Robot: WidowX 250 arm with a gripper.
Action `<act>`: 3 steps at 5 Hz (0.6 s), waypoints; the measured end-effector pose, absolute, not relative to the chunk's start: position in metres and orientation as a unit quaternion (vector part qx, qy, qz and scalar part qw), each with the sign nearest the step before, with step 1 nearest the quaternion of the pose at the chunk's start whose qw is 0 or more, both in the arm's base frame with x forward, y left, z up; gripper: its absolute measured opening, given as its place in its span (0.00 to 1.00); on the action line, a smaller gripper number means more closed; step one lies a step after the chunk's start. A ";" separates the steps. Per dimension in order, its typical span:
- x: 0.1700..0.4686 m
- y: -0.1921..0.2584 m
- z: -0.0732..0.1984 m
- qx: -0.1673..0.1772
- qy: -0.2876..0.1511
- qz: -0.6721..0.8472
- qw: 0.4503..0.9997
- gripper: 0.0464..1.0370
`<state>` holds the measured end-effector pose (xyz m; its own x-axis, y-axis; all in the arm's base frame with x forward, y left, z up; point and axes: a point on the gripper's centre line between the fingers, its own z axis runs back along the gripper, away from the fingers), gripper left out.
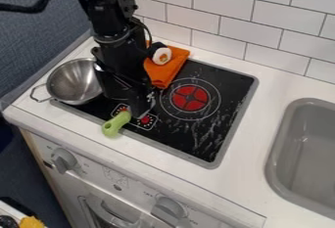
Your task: Put the sushi in the silver pot
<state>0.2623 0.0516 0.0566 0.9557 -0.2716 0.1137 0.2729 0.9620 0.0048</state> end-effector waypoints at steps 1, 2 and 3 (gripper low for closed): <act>0.260 0.051 0.050 -0.012 -0.044 -0.136 0.990 0.96; 0.294 0.056 0.068 -0.008 -0.072 -0.136 0.988 0.96; 0.326 0.063 0.078 -0.002 -0.095 -0.125 0.988 0.96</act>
